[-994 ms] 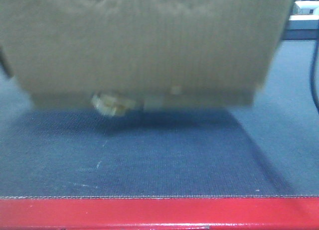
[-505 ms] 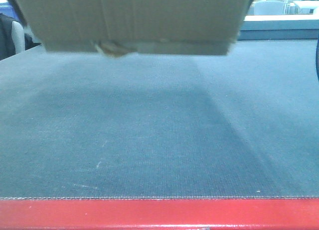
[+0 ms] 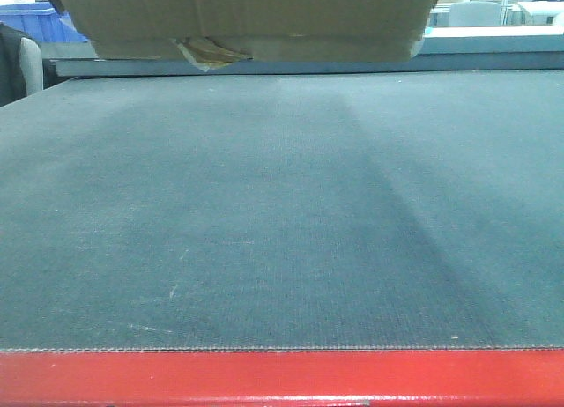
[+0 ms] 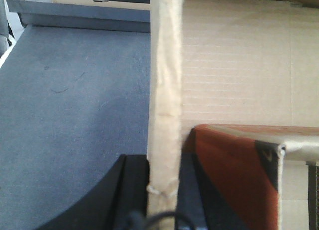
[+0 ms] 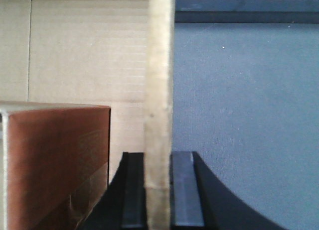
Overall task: Stack two boxes on right shelf middle
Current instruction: 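Lift the stacked boxes off the table with both grippers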
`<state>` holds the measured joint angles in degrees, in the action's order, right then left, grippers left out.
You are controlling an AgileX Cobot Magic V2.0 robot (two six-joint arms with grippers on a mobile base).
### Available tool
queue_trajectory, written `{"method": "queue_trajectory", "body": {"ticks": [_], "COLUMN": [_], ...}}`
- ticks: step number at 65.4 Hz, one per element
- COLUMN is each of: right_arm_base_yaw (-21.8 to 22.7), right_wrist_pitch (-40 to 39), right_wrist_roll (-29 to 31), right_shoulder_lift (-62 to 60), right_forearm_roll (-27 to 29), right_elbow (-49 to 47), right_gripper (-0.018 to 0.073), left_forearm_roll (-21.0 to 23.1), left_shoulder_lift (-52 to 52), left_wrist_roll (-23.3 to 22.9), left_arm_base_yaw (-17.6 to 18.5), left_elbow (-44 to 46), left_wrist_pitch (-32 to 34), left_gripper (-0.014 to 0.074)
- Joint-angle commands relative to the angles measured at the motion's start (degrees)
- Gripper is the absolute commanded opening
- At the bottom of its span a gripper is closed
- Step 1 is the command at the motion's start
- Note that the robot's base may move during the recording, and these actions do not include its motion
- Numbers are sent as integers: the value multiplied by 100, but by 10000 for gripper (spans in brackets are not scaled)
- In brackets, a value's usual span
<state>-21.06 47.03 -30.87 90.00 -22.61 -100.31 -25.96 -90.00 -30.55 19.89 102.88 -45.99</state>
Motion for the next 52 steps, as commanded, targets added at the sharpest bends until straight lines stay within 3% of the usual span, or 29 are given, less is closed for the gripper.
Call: {"method": "queue_trajectory", "body": {"ticks": [1,16,25,52], "right_arm_base_yaw": [40,40,40,40], "right_wrist_pitch": [-324,-398,-399,-522], "right_wrist_roll": [-16,-16,-80,-216], "right_shoulder_lift": [-125,-125,-112,-93], "right_forearm_roll": [-205,-217,-217,-217], "right_elbow": [-83,-83,-83,-83], "right_gripper": [-151,-151,-151,-151], "left_forearm_roll": [-184,-184,-160,-112], "left_shoulder_lift": [67,67,67,67], "left_wrist_roll": [13,25,348,349], "left_arm_base_yaw": [-16,-16,-16,-16], "left_elbow": [76,76,76,76], "left_wrist_pitch": [321,388,388,331], "left_gripper": [-111,-111,-111,-111]}}
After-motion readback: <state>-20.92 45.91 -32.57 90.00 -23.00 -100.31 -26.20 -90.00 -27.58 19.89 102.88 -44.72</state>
